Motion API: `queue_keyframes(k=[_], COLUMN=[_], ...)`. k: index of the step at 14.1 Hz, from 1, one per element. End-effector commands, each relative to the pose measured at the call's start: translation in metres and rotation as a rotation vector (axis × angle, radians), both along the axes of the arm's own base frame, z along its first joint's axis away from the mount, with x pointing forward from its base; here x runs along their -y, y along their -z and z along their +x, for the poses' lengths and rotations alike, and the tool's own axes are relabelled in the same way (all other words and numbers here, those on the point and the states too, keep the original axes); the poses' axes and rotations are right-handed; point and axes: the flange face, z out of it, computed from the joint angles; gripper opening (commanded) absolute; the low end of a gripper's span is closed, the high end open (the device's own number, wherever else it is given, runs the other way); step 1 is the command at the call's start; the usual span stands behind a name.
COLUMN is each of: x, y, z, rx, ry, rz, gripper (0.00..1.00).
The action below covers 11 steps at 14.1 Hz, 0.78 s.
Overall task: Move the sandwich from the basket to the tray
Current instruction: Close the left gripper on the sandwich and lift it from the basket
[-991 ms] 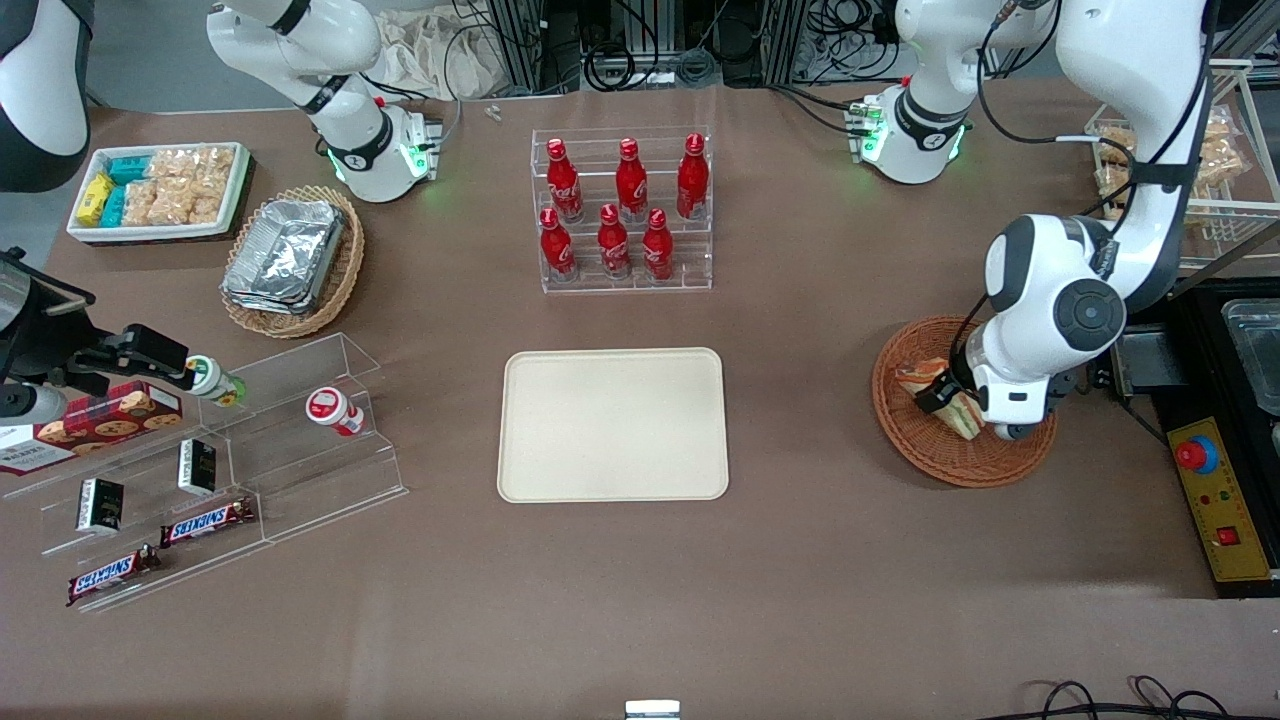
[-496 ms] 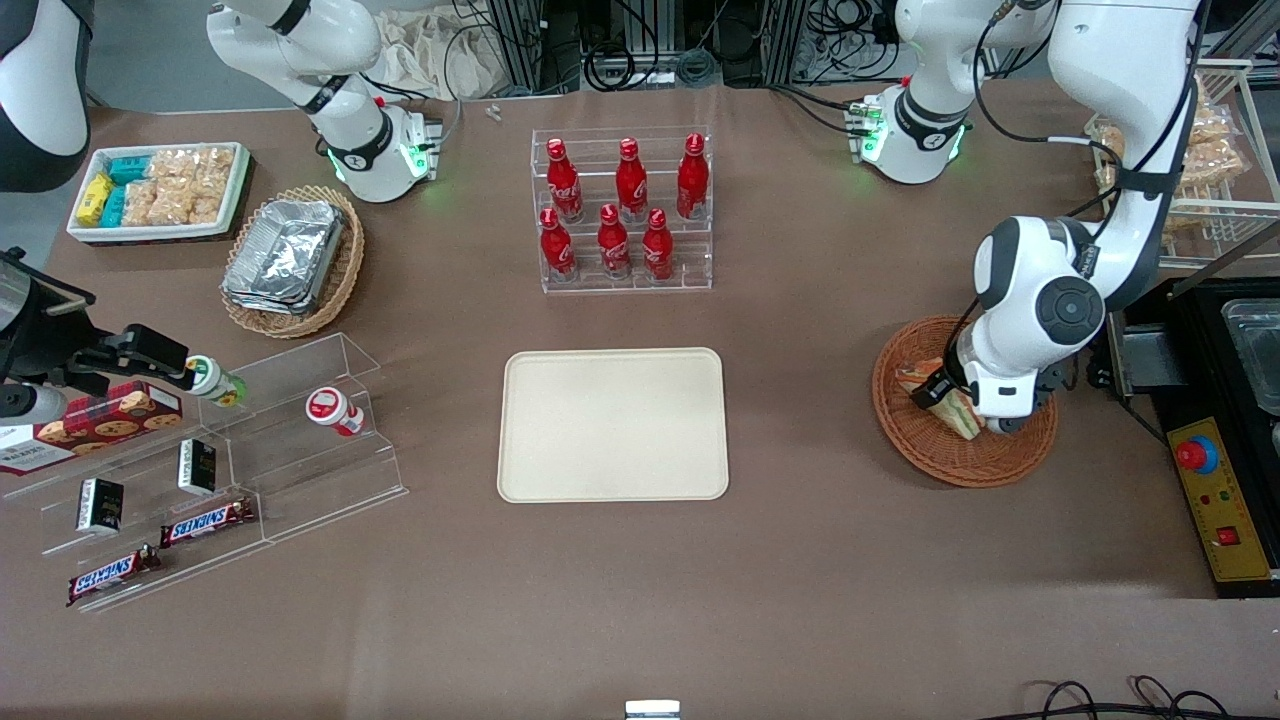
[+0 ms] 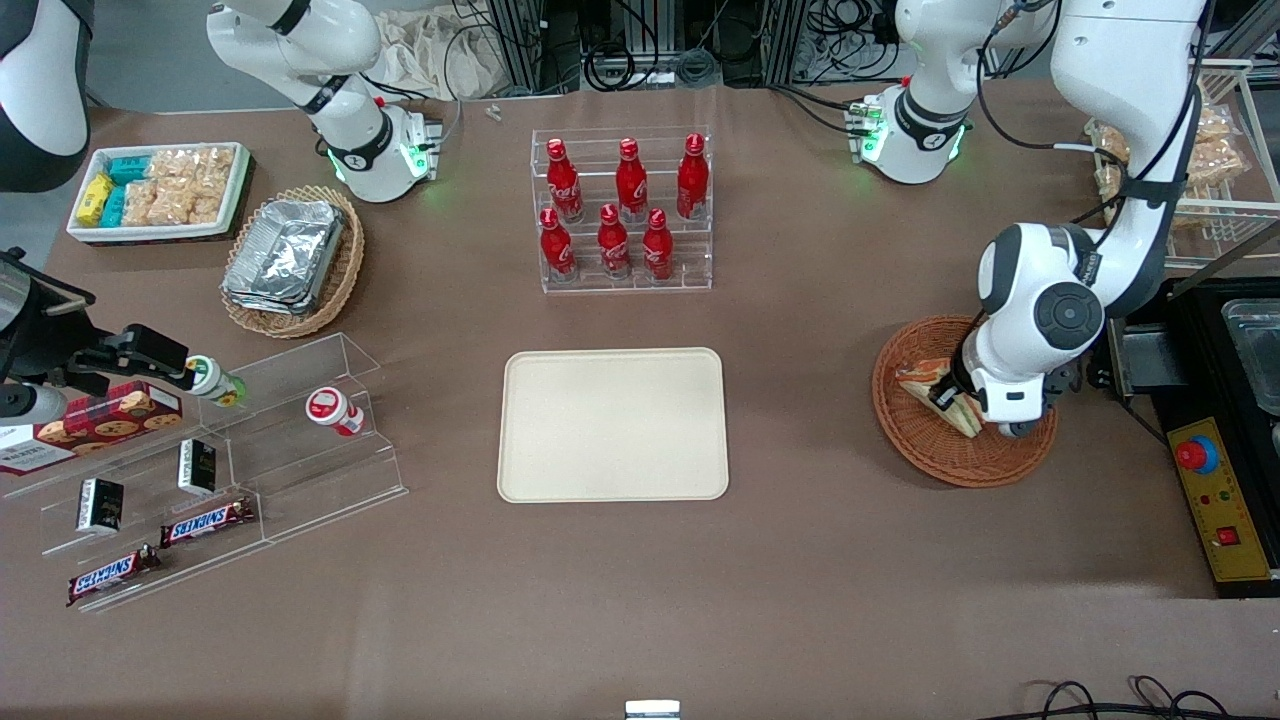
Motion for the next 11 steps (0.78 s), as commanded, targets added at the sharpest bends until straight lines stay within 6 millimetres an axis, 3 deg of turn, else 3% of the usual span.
queue_keyframes(k=[1,6,9,11], x=[0.006,0.017,0.023,0.027], y=[-0.025,-0.133,-0.197,-0.222], z=[0.009,0.046,0.058,0.065], rx=[-0.004,-0.119,-0.125,-0.105], ry=[-0.026,0.055,0.229,0.321], rz=[0.030,0.034,-0.052,-0.068], gripper=[0.00,0.00,0.00,0.00])
